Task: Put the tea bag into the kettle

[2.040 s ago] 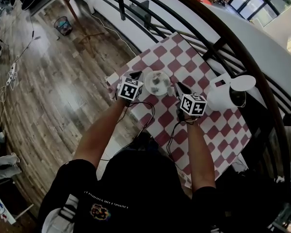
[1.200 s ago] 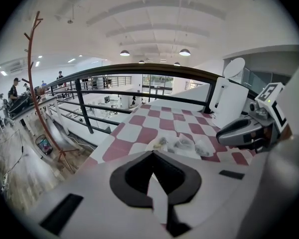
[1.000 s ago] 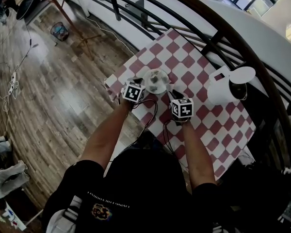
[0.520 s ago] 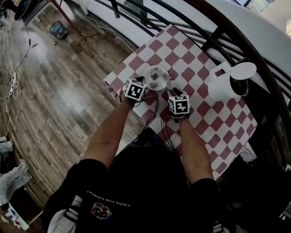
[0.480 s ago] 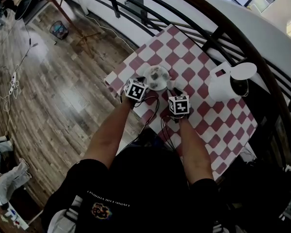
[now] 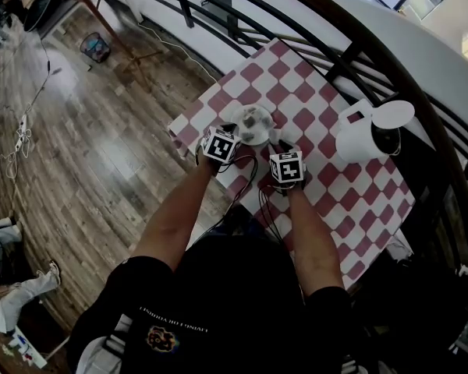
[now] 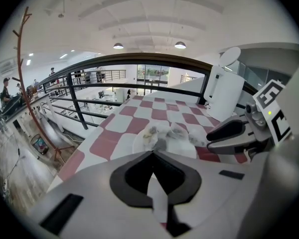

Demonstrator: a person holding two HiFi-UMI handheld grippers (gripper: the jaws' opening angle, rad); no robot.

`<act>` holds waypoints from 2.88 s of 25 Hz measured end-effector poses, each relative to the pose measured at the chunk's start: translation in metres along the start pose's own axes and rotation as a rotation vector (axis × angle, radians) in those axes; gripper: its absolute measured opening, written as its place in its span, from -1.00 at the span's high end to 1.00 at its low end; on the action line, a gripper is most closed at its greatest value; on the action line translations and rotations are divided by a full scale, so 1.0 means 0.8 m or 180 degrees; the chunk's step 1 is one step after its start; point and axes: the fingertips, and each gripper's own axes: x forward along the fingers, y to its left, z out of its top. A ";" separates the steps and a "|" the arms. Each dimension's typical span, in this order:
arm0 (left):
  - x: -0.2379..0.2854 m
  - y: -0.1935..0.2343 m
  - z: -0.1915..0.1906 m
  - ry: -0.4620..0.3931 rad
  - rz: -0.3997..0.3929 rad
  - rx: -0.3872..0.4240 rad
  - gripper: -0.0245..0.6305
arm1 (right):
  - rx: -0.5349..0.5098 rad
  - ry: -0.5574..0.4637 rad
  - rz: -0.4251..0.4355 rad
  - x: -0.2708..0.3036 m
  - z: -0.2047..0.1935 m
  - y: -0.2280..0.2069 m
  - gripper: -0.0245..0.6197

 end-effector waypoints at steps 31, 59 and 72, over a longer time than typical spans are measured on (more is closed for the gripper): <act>0.005 -0.026 0.035 -0.0057 -0.0072 0.0203 0.93 | 0.0039 -0.0195 -0.0610 -0.060 0.008 -0.069 0.88; 0.075 -0.387 0.081 0.0040 -0.1276 0.1666 0.93 | 0.1440 -0.0195 -0.1949 -0.301 -0.254 -0.223 0.88; 0.074 -0.434 0.073 0.0085 -0.1422 0.1824 0.93 | 0.1664 -0.0230 -0.2058 -0.326 -0.289 -0.219 0.88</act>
